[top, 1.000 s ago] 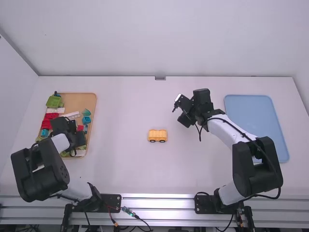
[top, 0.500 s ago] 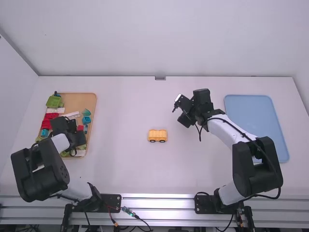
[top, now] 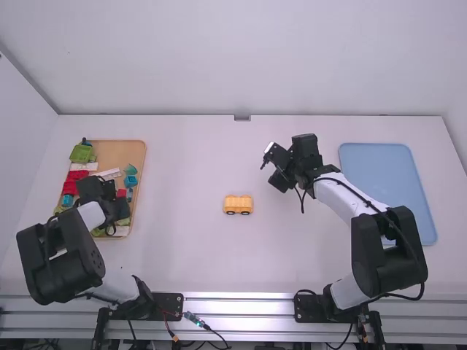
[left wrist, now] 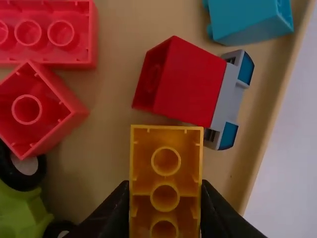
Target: Assemble lego blocks to make yellow taxi
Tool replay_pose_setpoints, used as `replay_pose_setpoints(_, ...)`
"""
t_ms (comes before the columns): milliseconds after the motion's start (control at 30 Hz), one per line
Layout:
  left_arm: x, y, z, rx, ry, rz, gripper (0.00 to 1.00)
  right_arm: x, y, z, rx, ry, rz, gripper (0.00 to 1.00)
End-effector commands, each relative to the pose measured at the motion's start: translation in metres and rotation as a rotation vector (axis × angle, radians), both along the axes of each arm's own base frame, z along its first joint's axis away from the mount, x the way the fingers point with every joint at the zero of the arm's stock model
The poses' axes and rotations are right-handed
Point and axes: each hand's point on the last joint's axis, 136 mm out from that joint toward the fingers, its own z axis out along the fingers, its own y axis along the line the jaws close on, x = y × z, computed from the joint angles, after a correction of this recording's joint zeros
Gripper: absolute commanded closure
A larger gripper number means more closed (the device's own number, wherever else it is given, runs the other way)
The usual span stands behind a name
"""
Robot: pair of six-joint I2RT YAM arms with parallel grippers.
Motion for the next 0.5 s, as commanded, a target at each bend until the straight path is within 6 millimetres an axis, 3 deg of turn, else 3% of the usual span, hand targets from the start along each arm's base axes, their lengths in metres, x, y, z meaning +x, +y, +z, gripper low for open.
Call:
replay_pose_setpoints(0, -0.0062, -0.0014, -0.0041, -0.007, 0.017, 0.006, 0.67, 0.0056, 0.0032, 0.015, 0.021, -0.03, -0.001, 0.01)
replay_pose_setpoints(467, -0.0048, -0.0004, -0.0028, -0.018, 0.008, 0.033, 0.74, 0.0055, 0.0031, 0.0149, 0.021, -0.029, -0.001, 0.01)
